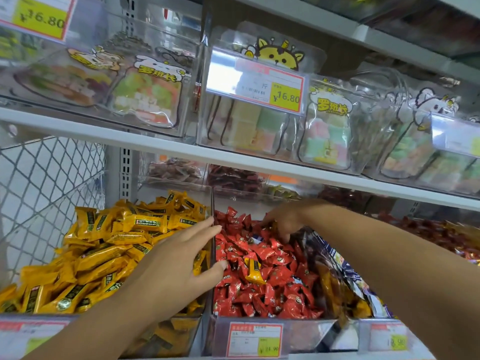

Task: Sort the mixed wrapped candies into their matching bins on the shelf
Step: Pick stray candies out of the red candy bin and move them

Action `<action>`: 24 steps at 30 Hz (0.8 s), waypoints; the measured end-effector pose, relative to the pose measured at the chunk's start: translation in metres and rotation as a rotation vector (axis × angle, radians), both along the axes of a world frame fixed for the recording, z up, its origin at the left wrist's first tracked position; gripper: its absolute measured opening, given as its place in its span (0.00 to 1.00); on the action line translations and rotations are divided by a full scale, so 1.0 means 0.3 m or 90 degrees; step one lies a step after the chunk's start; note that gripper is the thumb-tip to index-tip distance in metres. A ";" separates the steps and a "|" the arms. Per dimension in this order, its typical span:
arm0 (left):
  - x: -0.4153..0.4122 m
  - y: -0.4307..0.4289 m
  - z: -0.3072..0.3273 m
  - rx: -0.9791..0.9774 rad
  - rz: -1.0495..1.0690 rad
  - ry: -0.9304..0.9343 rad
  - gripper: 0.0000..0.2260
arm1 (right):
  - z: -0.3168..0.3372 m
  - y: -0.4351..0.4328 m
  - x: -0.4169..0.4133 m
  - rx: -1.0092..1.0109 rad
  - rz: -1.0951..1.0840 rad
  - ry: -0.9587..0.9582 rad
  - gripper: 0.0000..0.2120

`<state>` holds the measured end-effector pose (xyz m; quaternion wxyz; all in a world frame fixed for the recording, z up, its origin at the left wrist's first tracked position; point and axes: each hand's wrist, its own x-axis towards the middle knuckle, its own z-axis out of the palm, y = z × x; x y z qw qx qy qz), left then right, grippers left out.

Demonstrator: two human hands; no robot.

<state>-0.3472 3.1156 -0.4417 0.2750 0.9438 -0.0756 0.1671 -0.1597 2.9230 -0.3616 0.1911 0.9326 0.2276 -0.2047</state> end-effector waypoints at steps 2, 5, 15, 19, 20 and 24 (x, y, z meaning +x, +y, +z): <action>-0.002 -0.002 0.002 0.001 0.004 0.005 0.34 | -0.021 0.017 0.031 0.008 -0.046 0.041 0.36; -0.003 -0.006 0.006 -0.002 0.006 0.004 0.29 | -0.050 0.034 0.053 0.002 -0.088 0.057 0.34; 0.006 0.000 -0.007 0.000 0.004 0.003 0.29 | -0.096 -0.026 0.040 0.437 -0.217 0.212 0.36; 0.003 -0.002 -0.004 0.000 0.006 0.006 0.29 | -0.071 -0.036 -0.001 0.597 -0.149 0.272 0.29; 0.002 -0.003 -0.002 0.000 0.008 0.004 0.29 | -0.060 -0.039 -0.018 0.622 -0.132 0.291 0.27; -0.003 -0.007 0.000 0.002 0.011 0.002 0.29 | -0.008 -0.072 -0.064 0.675 -0.077 0.376 0.25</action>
